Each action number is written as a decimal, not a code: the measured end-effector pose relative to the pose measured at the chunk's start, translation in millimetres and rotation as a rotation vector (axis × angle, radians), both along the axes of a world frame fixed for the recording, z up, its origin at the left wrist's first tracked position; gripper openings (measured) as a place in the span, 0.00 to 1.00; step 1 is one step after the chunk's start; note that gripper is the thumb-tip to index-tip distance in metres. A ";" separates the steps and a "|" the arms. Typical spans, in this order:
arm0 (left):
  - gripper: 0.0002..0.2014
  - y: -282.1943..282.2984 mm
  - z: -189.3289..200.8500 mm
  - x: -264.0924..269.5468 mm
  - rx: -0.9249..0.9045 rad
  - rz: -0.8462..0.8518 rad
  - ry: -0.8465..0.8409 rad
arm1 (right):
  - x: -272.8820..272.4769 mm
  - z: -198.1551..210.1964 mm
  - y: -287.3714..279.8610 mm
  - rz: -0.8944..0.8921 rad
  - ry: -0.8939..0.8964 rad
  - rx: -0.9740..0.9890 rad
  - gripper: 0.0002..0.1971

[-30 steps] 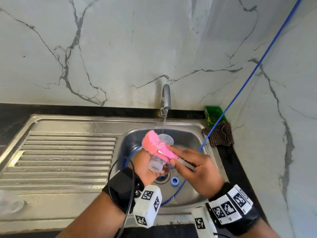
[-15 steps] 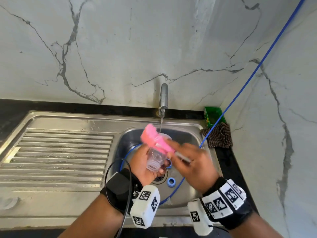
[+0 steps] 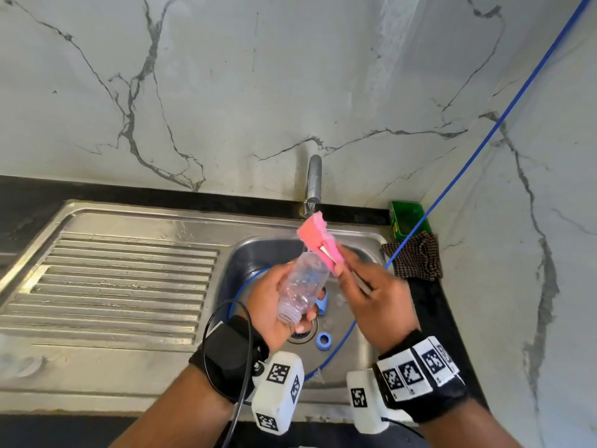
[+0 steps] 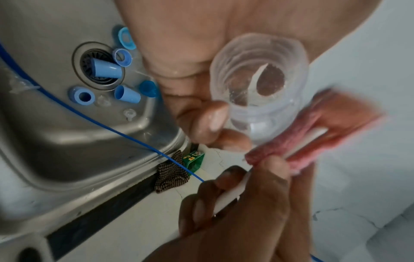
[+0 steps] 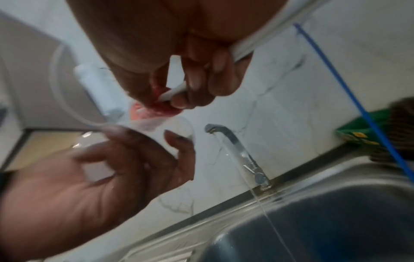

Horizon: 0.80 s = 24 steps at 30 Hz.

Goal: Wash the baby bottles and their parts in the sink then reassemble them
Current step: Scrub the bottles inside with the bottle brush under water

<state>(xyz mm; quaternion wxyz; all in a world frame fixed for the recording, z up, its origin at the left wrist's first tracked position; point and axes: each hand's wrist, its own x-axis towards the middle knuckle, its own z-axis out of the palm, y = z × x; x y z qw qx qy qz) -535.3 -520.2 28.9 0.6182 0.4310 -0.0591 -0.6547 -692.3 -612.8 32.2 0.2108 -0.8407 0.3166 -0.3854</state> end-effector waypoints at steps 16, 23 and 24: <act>0.24 9.6 -9.3 17.6 -0.016 -0.039 0.027 | 13.2 -9.2 26.7 -0.046 0.073 -0.060 0.17; 0.22 1.0 -2.7 20.8 -0.036 -0.014 0.062 | 15.2 -7.4 30.7 0.080 0.094 -0.095 0.19; 0.23 -1.9 -1.5 19.4 -0.025 -0.027 0.060 | 13.7 -5.8 22.7 -0.012 0.046 -0.058 0.20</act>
